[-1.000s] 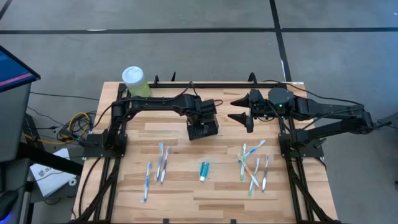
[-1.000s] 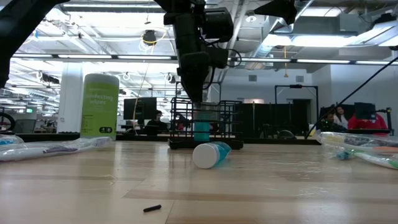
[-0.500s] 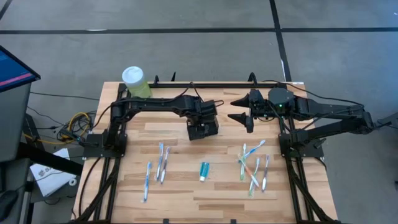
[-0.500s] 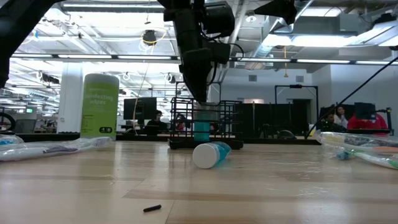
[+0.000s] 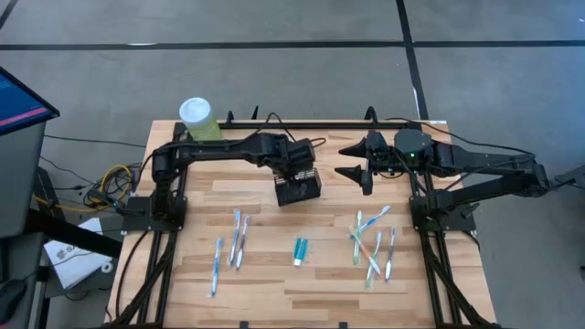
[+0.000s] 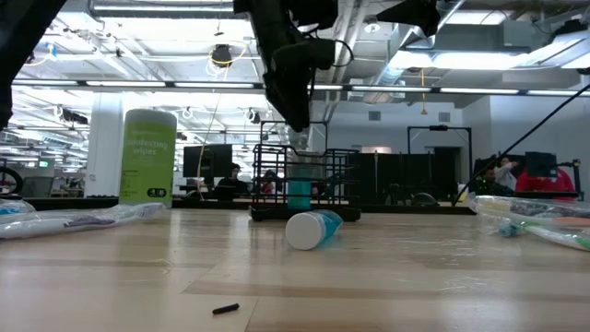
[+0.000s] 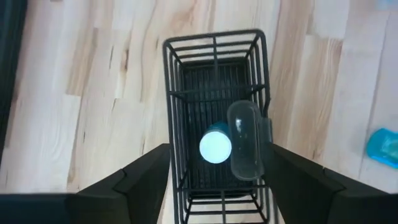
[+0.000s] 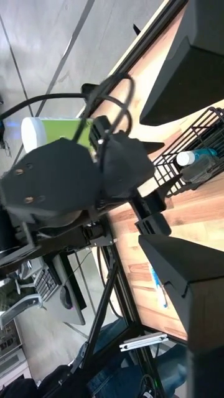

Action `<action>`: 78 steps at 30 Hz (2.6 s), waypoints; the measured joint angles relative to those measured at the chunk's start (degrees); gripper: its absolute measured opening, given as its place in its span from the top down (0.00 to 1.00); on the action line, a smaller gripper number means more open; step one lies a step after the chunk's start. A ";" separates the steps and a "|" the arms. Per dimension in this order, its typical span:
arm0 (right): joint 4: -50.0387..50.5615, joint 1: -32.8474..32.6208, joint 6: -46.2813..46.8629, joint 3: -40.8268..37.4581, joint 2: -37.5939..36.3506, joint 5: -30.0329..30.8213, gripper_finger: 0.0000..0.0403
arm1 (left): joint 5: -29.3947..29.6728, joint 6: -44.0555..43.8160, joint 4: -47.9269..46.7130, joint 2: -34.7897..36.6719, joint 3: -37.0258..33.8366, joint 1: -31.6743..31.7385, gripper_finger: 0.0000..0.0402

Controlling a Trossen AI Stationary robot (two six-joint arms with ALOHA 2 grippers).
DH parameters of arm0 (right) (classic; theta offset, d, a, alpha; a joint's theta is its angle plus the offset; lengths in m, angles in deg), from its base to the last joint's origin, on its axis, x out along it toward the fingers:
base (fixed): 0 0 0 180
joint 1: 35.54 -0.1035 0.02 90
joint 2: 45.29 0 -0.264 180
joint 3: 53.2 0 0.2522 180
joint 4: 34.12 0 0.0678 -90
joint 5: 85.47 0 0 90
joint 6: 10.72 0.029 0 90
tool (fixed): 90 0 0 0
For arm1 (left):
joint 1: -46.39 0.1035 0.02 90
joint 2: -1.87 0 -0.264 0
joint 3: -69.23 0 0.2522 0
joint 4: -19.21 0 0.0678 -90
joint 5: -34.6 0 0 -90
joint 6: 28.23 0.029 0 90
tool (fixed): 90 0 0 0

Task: Pick & Place toothbrushing station
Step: Put the blue mouthwash into the black mesh organizer

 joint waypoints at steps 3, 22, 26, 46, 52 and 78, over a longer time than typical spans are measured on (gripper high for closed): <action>0.00 -0.01 0.00 0.00 0.00 0.00 0.27 | 0.02 -3.79 0.75 1.54 0.00 0.00 0.37; -1.22 -0.14 8.76 -0.04 -1.62 -1.78 0.27 | 0.21 -35.13 4.24 18.03 -3.62 -4.90 0.44; -0.46 -0.14 9.70 -0.04 -1.62 -3.84 0.27 | -0.60 -39.75 4.41 20.96 -7.64 -6.67 0.44; 0.07 -10.92 25.94 0.00 6.88 -4.49 0.27 | 1.57 -53.95 17.69 28.41 -32.39 -25.68 0.45; 0.11 -14.07 28.22 -0.01 11.35 -5.19 0.27 | 3.04 -57.61 28.49 28.35 -37.42 -29.57 0.45; 21.71 -19.33 -24.53 20.79 45.18 -15.17 0.53 | 19.65 -86.90 39.15 28.30 -44.06 -45.72 0.45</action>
